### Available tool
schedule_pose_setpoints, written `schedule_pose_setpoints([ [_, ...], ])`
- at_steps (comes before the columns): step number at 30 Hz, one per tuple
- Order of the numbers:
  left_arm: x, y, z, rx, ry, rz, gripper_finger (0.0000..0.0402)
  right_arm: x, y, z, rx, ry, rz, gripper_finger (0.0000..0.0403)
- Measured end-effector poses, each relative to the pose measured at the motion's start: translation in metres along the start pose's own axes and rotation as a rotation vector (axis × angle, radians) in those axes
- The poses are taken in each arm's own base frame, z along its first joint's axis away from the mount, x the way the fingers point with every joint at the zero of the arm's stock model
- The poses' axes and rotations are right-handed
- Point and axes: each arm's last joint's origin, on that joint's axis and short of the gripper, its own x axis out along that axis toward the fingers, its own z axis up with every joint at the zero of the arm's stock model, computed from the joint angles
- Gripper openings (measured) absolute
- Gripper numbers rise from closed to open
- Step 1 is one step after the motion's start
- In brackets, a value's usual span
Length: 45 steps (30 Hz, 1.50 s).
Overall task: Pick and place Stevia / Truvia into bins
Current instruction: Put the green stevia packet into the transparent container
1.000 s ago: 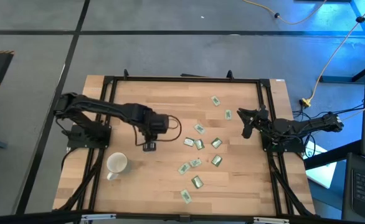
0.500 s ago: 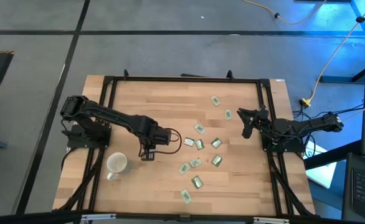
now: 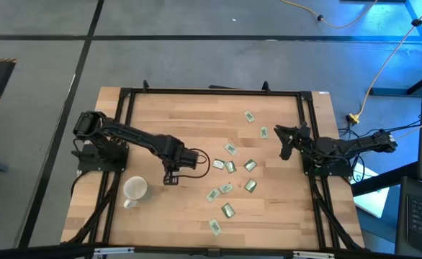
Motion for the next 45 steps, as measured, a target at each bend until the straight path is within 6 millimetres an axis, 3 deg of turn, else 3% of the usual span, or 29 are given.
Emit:
schedule_pose_setpoints([
  [6,0.0,0.0,0.0,-0.003,-0.001,0.004,0.0006,0.0,0.0,0.0,0.0,0.0,0.0,0.0084],
  [14,-0.001,0.001,-0.003,-0.025,0.028,0.013,0.0045,0.0,0.0,0.0,-0.001,0.0,0.0,0.0084],
  [19,-0.017,0.004,-0.014,-0.035,0.002,0.029,0.0052,0.0,0.0,0.0,-0.001,0.0,0.0,0.0084],
  [25,-0.063,0.011,-0.026,-0.017,-0.383,0.024,0.0046,0.0,0.0,0.0,-0.001,0.002,0.009,0.0084],
  [31,-0.077,0.033,-0.056,-0.021,-0.809,-0.082,0.0045,0.0,0.001,0.0,0.005,0.005,0.026,0.0084],
  [40,-0.045,0.057,-0.109,-0.093,-1.254,-0.104,0.0045,0.0,0.001,0.0,-0.008,0.004,0.025,0.0084],
  [45,-0.021,0.058,-0.129,-0.101,-1.358,-0.105,0.0045,0.0,0.001,0.0,-0.087,0.003,0.024,0.0084],
])
